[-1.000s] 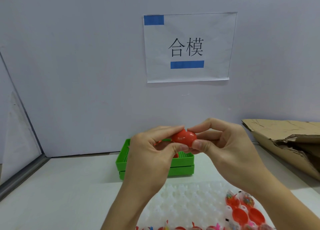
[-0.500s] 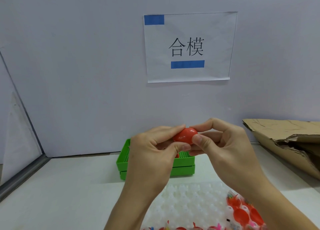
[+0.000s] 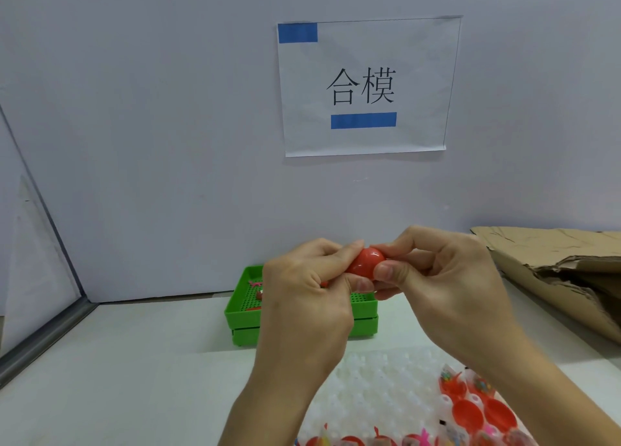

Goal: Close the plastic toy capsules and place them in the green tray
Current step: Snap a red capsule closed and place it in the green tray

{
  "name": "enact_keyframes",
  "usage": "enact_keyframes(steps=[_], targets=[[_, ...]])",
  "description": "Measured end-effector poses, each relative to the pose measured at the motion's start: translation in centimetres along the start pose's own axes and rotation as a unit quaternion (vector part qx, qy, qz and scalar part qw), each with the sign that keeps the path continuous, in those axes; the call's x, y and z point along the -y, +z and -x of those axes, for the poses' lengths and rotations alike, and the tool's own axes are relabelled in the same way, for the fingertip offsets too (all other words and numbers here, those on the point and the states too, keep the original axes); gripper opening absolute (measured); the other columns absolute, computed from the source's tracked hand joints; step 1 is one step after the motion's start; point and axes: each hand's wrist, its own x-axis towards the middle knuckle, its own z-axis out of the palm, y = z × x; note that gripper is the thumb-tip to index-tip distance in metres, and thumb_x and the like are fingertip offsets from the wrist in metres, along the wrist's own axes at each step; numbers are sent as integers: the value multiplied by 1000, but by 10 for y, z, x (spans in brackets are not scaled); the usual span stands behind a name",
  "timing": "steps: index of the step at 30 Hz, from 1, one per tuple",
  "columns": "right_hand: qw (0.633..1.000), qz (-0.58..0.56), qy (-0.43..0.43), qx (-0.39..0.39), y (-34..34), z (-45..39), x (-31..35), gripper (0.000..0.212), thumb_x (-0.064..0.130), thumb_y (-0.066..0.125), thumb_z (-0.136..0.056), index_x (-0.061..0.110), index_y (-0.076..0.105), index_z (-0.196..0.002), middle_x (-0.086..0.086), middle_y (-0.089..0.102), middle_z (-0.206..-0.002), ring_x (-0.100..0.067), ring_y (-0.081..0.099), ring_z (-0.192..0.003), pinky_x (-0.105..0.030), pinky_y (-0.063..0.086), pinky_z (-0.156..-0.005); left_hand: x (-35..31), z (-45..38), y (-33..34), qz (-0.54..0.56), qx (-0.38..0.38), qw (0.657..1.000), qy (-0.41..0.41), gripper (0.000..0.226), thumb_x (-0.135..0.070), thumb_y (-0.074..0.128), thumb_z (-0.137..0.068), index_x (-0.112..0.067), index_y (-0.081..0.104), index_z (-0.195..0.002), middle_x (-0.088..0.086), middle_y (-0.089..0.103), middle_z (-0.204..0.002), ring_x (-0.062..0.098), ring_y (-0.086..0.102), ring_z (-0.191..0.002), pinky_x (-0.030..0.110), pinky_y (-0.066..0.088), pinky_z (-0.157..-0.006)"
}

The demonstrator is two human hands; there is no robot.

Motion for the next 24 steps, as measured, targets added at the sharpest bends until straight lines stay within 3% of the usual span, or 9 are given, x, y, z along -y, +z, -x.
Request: enact_keyframes(steps=[4,9,14,18,24], targets=[[999,26,2,23,-2,0,-1,18,-13,70,-80,2,69,-71,4,74,-61,-8,70,-52,-13,53,-52,0,-1,-2,-57,29,998,28,34,-3,56,-76,-10,78,-101,-7,75,-83,2,69,-71,15,56,-67],[998,59,-13,31,1,1,-3,22,-8,70,-83,12,68,-75,5,77,-71,-9,73,-62,-17,56,-61,-3,-2,-8,-116,37,991,54,29,-8,64,-74,-14,79,-98,-10,75,-88,3,68,-81,17,55,-73],[998,22,17,53,-5,-3,-3,4,9,71,-85,10,68,-88,-1,78,-79,-19,75,-74,-24,59,-68,-4,-2,-8,-31,92,995,-21,23,-25,69,-80,-33,68,-102,-16,69,-92,4,69,-85,28,58,-77],[994,-31,60,85,-12,-4,-1,30,31,68,-77,11,69,-100,-7,78,-85,-22,76,-81,-26,60,-74,1,-3,-8,39,99,990,-93,28,-23,79,-82,-24,73,-110,-11,72,-98,8,71,-93,29,58,-85],[980,-140,112,85,-12,-6,-2,36,39,65,-75,15,73,-100,-17,76,-89,-30,76,-80,-26,59,-70,4,-2,-9,78,78,987,-121,34,-16,80,-80,-24,73,-112,-10,75,-99,7,71,-94,28,57,-88]])
